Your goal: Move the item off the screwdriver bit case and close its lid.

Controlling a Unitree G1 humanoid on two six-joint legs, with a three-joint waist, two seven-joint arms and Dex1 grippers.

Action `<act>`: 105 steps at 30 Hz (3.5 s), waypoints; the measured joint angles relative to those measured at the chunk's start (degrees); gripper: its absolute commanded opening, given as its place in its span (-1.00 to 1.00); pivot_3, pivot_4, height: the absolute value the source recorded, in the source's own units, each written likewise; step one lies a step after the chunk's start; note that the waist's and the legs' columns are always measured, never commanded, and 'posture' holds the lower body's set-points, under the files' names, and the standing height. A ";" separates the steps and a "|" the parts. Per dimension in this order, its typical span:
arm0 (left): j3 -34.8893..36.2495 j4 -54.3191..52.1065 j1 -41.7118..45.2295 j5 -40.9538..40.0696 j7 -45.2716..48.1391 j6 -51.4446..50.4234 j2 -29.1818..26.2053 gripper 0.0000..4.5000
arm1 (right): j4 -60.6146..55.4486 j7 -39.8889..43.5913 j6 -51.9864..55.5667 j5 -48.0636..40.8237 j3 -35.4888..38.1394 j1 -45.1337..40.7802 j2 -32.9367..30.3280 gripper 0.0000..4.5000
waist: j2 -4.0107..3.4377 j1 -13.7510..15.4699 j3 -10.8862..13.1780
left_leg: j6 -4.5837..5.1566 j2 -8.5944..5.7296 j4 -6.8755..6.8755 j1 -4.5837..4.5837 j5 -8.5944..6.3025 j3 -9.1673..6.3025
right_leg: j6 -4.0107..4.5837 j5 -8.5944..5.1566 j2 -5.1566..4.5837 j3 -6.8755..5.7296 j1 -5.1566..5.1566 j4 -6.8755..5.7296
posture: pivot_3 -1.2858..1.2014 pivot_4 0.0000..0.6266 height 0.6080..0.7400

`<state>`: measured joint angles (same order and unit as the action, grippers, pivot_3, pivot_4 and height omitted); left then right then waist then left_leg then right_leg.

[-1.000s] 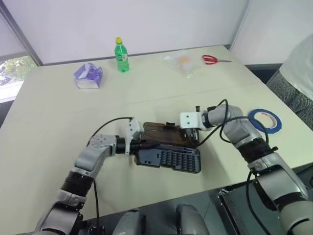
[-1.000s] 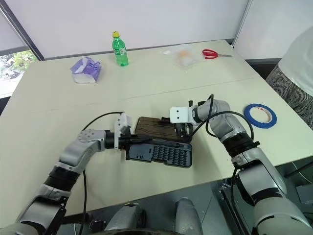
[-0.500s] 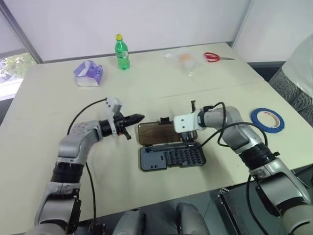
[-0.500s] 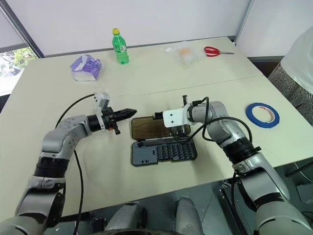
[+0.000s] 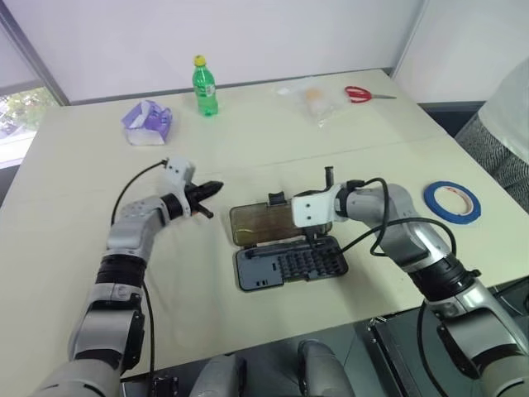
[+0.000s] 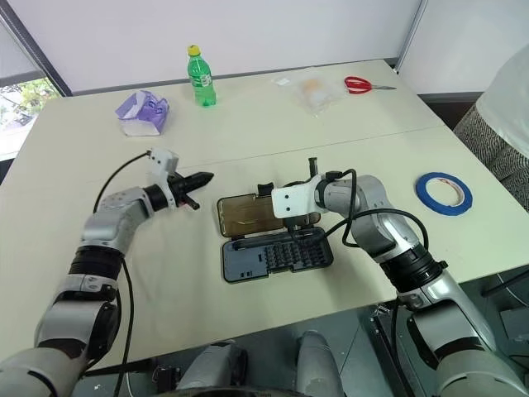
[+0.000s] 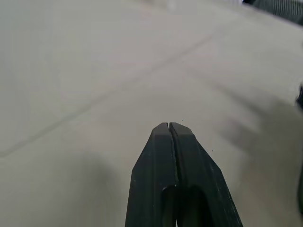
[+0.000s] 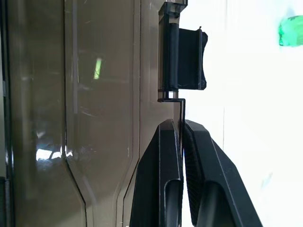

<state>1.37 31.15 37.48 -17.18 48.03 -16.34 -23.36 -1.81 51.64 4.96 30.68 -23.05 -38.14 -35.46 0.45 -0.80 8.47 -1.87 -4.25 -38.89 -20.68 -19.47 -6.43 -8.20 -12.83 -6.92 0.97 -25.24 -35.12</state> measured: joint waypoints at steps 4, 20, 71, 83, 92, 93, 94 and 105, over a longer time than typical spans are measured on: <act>-2.77 -0.13 -0.84 0.42 5.43 0.10 0.14 -1.00 | -0.89 0.08 0.98 -0.01 0.00 0.05 -0.03 -0.93 | -0.01 -0.05 0.01 | 0.00 0.00 -0.03 -0.12 0.00 0.01 | 0.00 0.00 0.00 0.00 -0.11 -0.02 | 0.03 -0.52 1.00; -4.23 -5.59 -3.23 -0.98 15.72 -8.02 -0.21 -1.00 | -3.45 0.81 3.59 -0.10 0.09 0.22 -0.60 -0.32 | -0.02 0.00 0.03 | 0.00 0.00 -0.14 -0.24 0.00 -0.03 | 0.00 0.00 0.00 -0.02 -0.17 -0.05 | 0.03 -0.52 1.00; -19.14 -17.10 -3.67 -2.50 33.87 -9.60 -7.43 -1.00 | -27.54 6.21 41.14 -32.47 16.23 8.57 -9.51 0.88 | -0.14 0.19 -0.01 | 0.38 0.02 -0.21 0.49 -0.20 -0.11 | 0.00 -0.01 -0.04 -0.07 0.65 0.01 | 0.03 -0.52 1.00; -15.56 -10.90 4.94 -4.05 31.47 -15.90 -4.74 -1.00 | -35.04 9.40 46.83 -49.18 18.72 15.16 -9.99 -0.40 | -0.04 0.45 0.11 | 0.22 -0.01 -0.23 0.08 -0.12 -0.10 | -0.01 0.00 -0.06 -0.09 0.31 0.05 | 0.03 -0.52 1.00; -16.80 -0.38 7.72 2.15 28.78 -8.96 2.10 -1.00 | -33.91 6.75 43.77 -48.58 10.48 23.19 -11.36 -0.98 | -0.01 0.25 0.13 | 0.22 -0.02 -0.23 0.08 -0.12 -0.03 | -0.01 0.00 -0.06 -0.08 0.28 0.04 | 0.03 -0.52 1.00; -16.94 0.06 7.90 2.54 28.54 -8.58 2.77 -1.00 | -33.14 6.30 43.14 -47.84 9.41 23.84 -11.38 -0.98 | -0.01 0.34 0.13 | 0.22 -0.03 -0.23 0.08 -0.12 -0.03 | -0.01 0.00 -0.06 -0.08 0.29 0.04 | 0.03 -0.52 1.00; -17.10 0.42 7.92 2.91 28.37 -8.17 3.27 -1.00 | -32.63 5.97 42.42 -47.58 8.62 24.26 -11.35 -0.98 | -0.01 0.39 0.13 | 0.22 -0.03 -0.24 0.08 -0.12 -0.01 | -0.01 0.00 -0.06 -0.06 0.29 0.04 | 0.03 -0.52 1.00; -18.65 1.43 8.24 5.47 27.87 -6.55 6.99 -1.00 | -30.14 2.56 39.83 -45.35 5.80 27.34 -11.31 -0.98 | 0.02 0.32 0.14 | 0.22 -0.03 -0.24 0.09 -0.12 -0.03 | -0.02 0.00 -0.06 -0.07 0.29 0.04 | 0.03 -0.52 1.00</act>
<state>-17.28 32.58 45.72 -11.71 75.89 -22.89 -16.36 -31.95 54.19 44.79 -14.66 -17.25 -10.80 -46.77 0.47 -0.48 8.61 -1.65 -4.27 -39.13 -20.59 -19.59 -6.46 -8.21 -12.84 -6.98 0.90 -24.94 -35.08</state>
